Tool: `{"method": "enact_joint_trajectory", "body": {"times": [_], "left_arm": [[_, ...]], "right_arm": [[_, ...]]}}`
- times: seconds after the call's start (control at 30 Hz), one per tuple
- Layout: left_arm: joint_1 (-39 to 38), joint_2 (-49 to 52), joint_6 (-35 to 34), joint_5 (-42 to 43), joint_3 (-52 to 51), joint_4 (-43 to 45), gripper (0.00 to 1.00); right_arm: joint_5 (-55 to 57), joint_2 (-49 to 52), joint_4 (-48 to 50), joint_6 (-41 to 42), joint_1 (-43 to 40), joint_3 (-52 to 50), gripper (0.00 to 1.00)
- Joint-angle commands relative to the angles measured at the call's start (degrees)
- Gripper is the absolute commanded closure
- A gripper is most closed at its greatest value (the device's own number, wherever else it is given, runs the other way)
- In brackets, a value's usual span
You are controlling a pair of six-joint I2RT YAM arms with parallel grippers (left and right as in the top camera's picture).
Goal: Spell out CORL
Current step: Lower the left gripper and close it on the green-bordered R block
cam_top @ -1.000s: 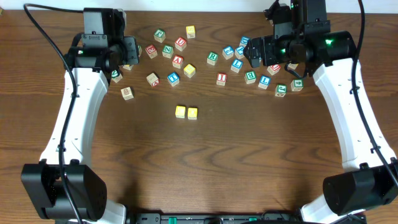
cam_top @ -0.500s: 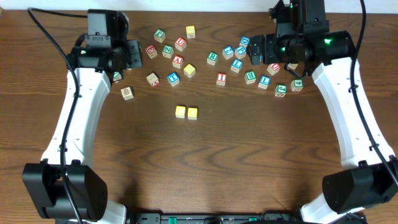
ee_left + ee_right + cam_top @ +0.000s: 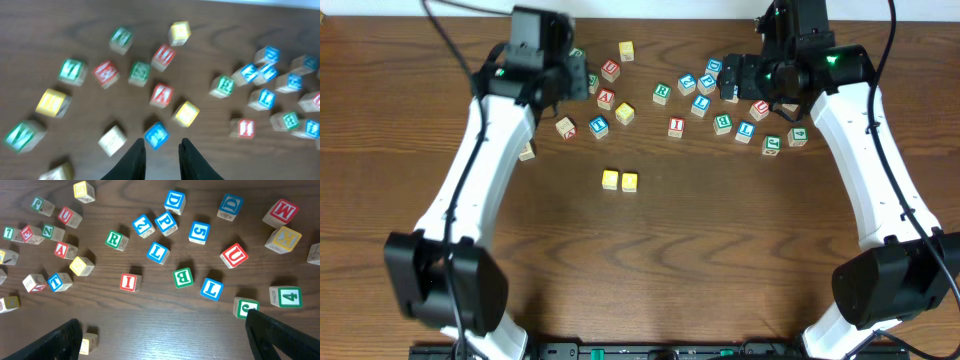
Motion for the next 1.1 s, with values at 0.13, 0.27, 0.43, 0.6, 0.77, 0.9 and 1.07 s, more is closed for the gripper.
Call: {"method": "enact_joint_trajectory", "body": {"times": [0.13, 0.27, 0.43, 0.6, 0.77, 0.9, 1.07], "left_arm": [[-6.1, 14.7, 3.9, 0.7, 21.1, -5.5, 0.61], [-9.0, 20.4, 5.9, 0.5, 24.2, -3.0, 0.49], [-11.6, 25.6, 9.1, -0.5, 24.2, 1.2, 0.36], [-12.9, 29.5, 9.4, -3.0, 24.2, 3.6, 0.31], [-13.0, 32.1, 9.3, -3.0, 24.2, 5.8, 0.32], [-13.0, 33.8, 9.3, -3.0, 24.1, 7.1, 0.34], [-13.3, 35.8, 9.4, -3.0, 24.0, 8.0, 0.38]], "right_arm": [[0.5, 0.0, -2.2, 0.0, -2.3, 0.0, 0.01], [0.7, 0.0, -4.0, -1.0, -3.3, 0.0, 0.01], [0.7, 0.0, -5.4, -1.5, -4.7, -0.1, 0.01], [0.7, 0.0, -6.3, -3.0, -5.5, -0.1, 0.01], [0.7, 0.0, -7.0, -4.1, -5.5, -0.1, 0.01], [0.7, 0.0, -7.0, -4.0, -5.5, -0.1, 0.01], [0.7, 0.0, -7.0, -4.0, -5.5, -0.1, 0.01]]}}
